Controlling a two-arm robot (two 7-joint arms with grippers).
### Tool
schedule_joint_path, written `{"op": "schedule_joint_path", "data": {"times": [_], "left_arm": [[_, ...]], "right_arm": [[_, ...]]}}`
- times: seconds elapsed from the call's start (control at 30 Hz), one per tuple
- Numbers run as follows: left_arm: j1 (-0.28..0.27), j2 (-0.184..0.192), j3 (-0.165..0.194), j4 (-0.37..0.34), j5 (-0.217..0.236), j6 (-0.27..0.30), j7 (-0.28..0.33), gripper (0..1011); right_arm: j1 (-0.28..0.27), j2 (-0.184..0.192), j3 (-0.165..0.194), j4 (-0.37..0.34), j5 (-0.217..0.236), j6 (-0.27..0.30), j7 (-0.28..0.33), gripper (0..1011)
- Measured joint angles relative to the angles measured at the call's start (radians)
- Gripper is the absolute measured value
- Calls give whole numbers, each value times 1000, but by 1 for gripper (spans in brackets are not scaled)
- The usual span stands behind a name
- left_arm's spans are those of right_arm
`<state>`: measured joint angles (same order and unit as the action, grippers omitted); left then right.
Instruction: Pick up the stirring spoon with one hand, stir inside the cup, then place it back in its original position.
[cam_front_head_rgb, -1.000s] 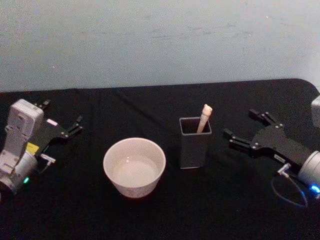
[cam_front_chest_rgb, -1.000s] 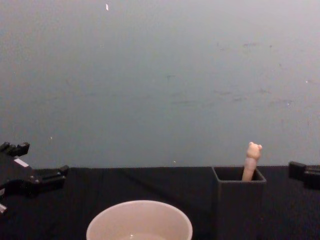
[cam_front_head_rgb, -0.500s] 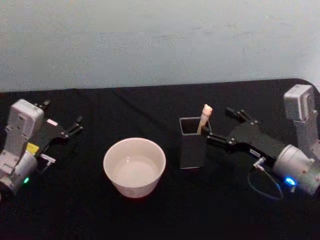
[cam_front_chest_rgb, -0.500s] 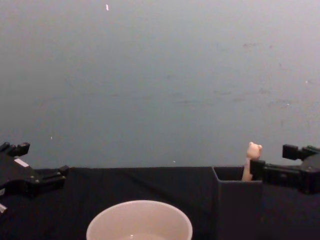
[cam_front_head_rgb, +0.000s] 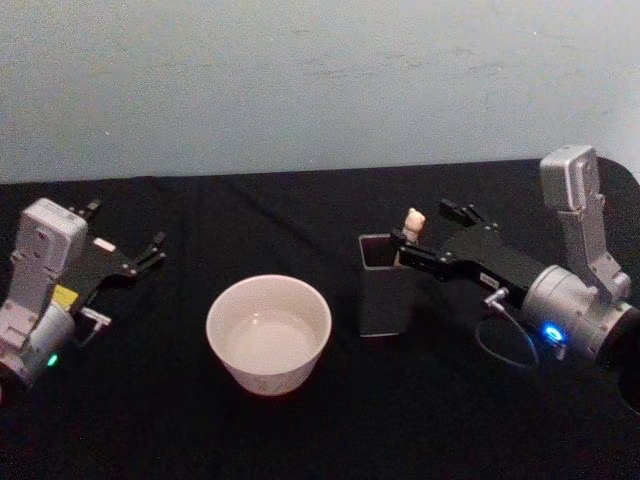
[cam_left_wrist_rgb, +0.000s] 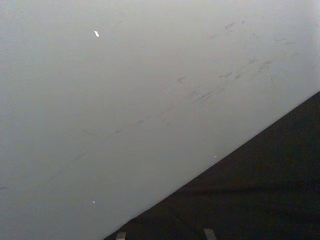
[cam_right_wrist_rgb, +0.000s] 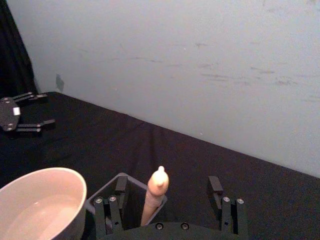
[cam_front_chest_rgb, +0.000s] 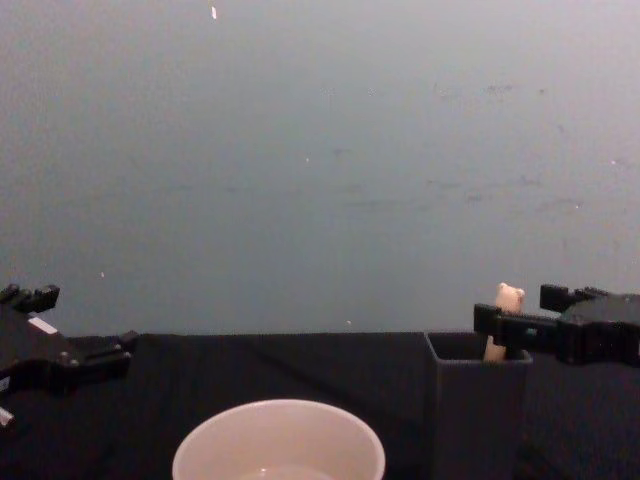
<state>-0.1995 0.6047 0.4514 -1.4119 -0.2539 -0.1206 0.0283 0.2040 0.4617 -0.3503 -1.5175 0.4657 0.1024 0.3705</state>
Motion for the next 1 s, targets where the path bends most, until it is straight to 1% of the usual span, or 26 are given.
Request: {"op": "schedule_joint_path", "data": {"times": [0.23, 0.43, 1.0], "left_arm": [[0, 0, 0, 0, 0, 0, 0, 1001], [0, 0, 0, 0, 0, 0, 0, 1001], [0, 0, 0, 0, 0, 0, 0, 1001]], "right_arm": [[28, -31, 5, 37, -2, 30, -7, 1003], [32, -42, 11, 44, 1, 40, -10, 1003], [18, -37, 19, 18, 23, 56, 0, 1002]]}}
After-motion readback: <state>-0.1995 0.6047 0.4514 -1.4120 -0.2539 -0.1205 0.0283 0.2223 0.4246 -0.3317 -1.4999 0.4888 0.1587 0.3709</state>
